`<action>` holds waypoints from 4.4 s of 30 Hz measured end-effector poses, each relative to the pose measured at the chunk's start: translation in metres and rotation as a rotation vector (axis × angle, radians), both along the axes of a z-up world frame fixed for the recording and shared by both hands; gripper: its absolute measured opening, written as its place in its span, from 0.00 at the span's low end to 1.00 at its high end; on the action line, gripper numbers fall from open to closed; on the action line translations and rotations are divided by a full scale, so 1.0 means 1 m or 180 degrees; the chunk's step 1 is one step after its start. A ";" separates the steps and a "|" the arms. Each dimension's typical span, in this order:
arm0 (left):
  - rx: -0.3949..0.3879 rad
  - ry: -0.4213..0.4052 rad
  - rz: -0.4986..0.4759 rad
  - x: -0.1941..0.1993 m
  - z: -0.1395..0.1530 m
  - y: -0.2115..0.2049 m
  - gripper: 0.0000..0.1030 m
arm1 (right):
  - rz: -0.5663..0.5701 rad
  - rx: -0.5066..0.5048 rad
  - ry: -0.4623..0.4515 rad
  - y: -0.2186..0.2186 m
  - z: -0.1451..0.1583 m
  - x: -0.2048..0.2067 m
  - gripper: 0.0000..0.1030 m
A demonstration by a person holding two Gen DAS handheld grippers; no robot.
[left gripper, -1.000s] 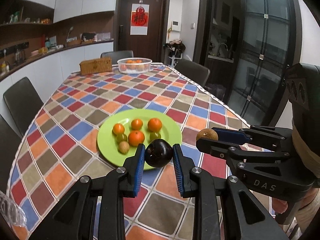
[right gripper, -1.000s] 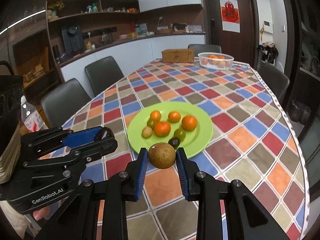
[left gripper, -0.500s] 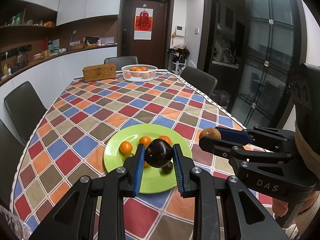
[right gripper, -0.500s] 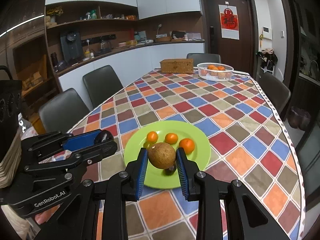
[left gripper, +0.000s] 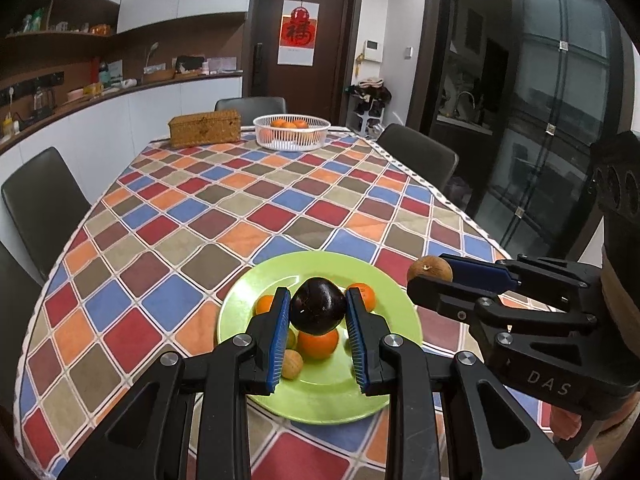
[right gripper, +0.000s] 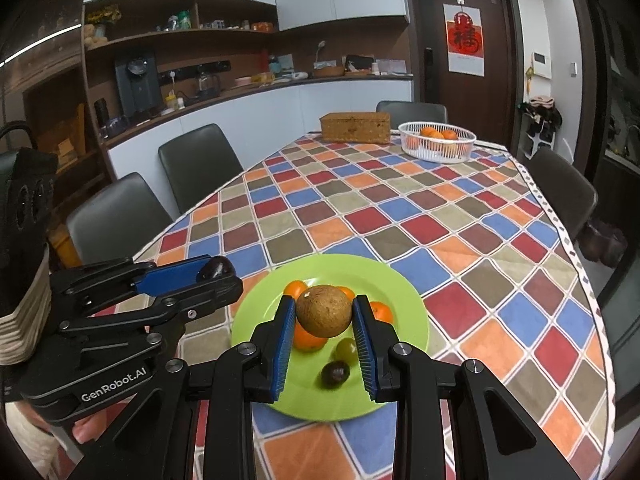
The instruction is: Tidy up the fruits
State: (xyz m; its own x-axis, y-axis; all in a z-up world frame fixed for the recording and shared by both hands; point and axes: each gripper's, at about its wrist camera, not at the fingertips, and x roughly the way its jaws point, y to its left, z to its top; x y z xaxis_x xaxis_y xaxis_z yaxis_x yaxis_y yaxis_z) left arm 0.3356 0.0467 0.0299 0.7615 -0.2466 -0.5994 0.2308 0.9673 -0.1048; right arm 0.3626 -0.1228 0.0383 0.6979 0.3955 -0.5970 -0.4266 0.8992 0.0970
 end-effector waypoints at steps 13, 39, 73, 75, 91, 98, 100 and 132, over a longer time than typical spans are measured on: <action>-0.0195 0.0424 0.0019 0.056 -0.044 0.012 0.27 | 0.0075 -0.0082 0.0404 0.013 -0.040 0.061 0.29; 0.0111 0.0159 0.0112 0.005 -0.013 -0.001 0.33 | -0.0177 0.0014 0.0371 -0.011 -0.031 0.028 0.34; 0.0202 -0.0417 0.0366 -0.188 0.036 -0.029 0.84 | -0.0542 0.0068 -0.0218 -0.061 0.017 -0.169 0.64; 0.0170 -0.0418 0.0324 -0.195 0.038 -0.031 0.85 | -0.0551 0.0059 -0.0216 -0.063 0.016 -0.177 0.64; 0.0210 -0.0580 0.0325 -0.228 0.049 -0.040 0.90 | -0.0615 0.0092 -0.0315 -0.074 0.026 -0.218 0.64; 0.0212 -0.0593 0.0329 -0.234 0.051 -0.041 0.93 | -0.0625 0.0093 -0.0373 -0.074 0.029 -0.227 0.64; 0.0213 -0.0583 0.0333 -0.237 0.051 -0.041 0.93 | -0.0628 0.0094 -0.0383 -0.075 0.029 -0.230 0.64; 0.0235 -0.0651 0.0406 -0.259 0.047 -0.042 0.99 | -0.0629 0.0095 -0.0343 -0.076 0.024 -0.245 0.64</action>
